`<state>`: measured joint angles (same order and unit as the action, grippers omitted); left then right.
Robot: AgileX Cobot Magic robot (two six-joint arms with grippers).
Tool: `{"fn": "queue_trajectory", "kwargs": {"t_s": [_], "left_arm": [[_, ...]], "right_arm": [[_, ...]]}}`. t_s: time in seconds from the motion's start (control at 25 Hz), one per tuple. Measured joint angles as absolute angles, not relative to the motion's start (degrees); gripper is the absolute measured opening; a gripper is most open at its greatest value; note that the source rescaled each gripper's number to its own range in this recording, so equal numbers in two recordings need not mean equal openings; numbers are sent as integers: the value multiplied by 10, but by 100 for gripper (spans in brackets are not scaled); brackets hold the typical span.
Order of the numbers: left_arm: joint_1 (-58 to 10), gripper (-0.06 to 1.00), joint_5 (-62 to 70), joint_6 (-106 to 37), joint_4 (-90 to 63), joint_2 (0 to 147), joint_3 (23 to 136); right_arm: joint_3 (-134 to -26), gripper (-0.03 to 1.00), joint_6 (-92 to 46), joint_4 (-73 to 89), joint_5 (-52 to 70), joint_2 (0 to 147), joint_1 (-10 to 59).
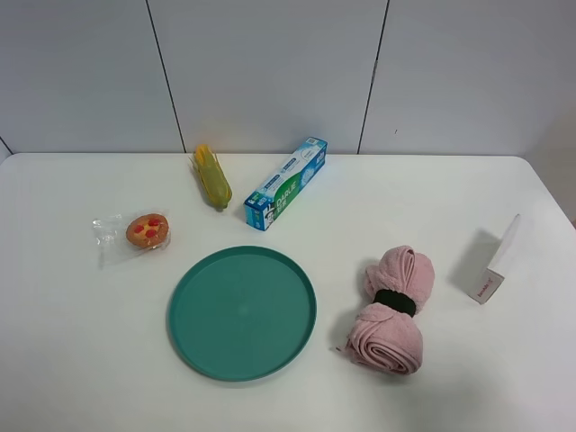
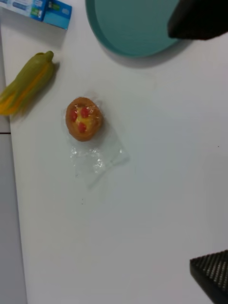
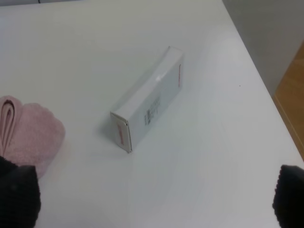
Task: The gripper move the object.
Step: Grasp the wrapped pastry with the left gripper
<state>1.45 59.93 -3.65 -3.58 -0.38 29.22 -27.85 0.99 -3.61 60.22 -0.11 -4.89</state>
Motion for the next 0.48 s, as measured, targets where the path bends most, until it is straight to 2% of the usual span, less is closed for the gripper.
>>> {"fn": "queue_trajectory", "kwargs": {"t_s": [0.24,0.48], "left_arm": [[15,80,597,-36,-45,51,307],[15,80,556,-46,-51,230,378]], "right_arm": [[-279,100,10,-36,602,-1,-49],[-279,100,10,-36,602,-1,-49]]}}
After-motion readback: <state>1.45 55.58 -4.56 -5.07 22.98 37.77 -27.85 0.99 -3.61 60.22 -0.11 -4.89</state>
